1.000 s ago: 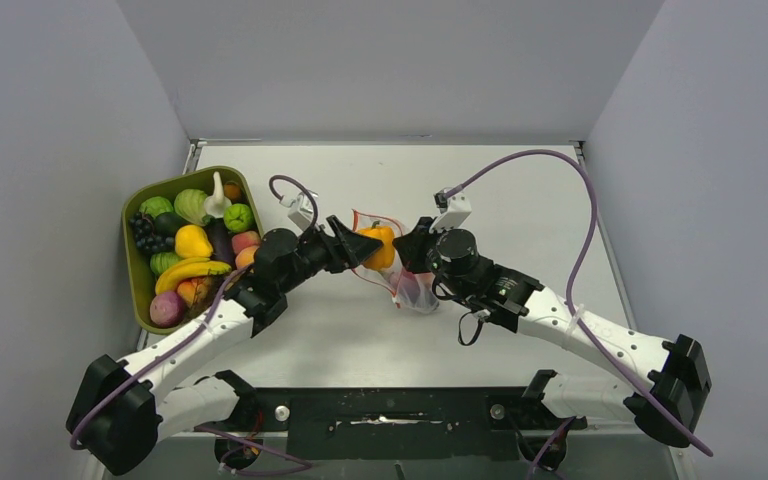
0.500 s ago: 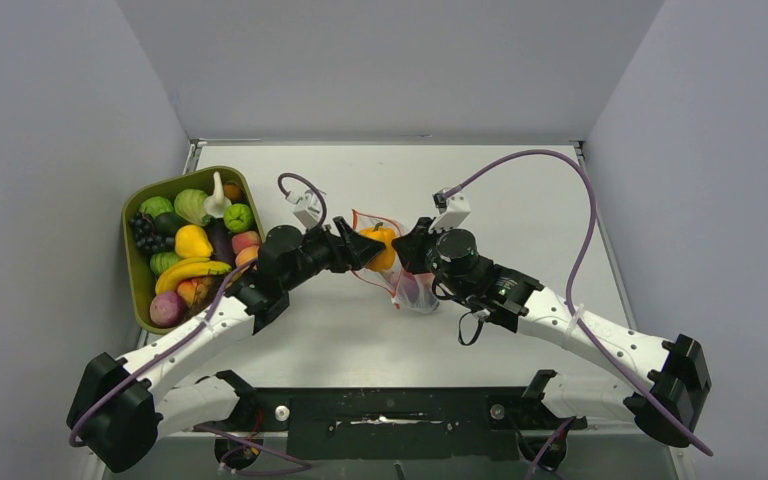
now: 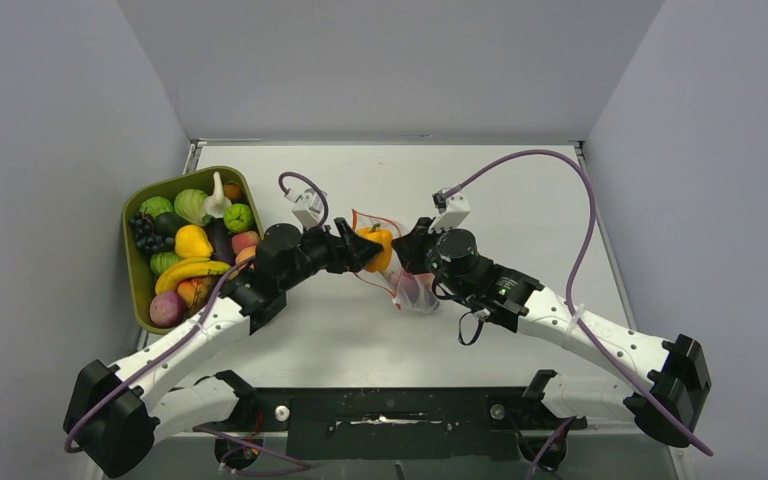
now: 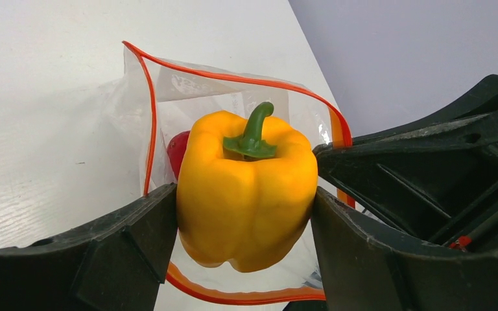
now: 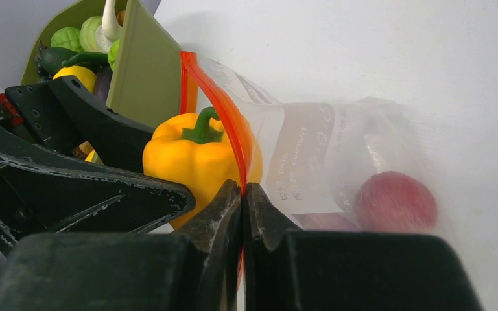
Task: Place the food in the zip-top bag and seal the zipper
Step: Place the fake vegetable in the zipper food storage bag.
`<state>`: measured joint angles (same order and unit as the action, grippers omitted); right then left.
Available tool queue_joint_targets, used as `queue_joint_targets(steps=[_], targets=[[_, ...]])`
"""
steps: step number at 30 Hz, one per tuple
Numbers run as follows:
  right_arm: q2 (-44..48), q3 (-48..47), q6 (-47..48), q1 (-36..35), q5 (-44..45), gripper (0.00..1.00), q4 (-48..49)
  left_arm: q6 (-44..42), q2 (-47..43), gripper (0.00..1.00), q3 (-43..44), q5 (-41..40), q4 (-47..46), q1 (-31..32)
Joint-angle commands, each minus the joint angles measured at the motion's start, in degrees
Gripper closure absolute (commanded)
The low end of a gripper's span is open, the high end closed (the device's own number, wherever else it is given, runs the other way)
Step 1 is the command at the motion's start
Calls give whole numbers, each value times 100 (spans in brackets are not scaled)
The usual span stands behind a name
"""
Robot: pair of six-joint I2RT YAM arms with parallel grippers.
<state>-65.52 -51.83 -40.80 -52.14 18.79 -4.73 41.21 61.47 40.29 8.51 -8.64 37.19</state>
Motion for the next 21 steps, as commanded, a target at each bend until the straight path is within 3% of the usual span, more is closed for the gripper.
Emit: queue_joint_targets(steps=[1,17,21], targets=[[47,-29,54,54,-8,100,445,-6,-169,30,381,-234,-62,27],[61,-106,133,90,-94,100,376,-21,135,27,804,-376,478,31],[82,-114,126,93,-101,100,373,-421,-1,19,806,-207,574,28]])
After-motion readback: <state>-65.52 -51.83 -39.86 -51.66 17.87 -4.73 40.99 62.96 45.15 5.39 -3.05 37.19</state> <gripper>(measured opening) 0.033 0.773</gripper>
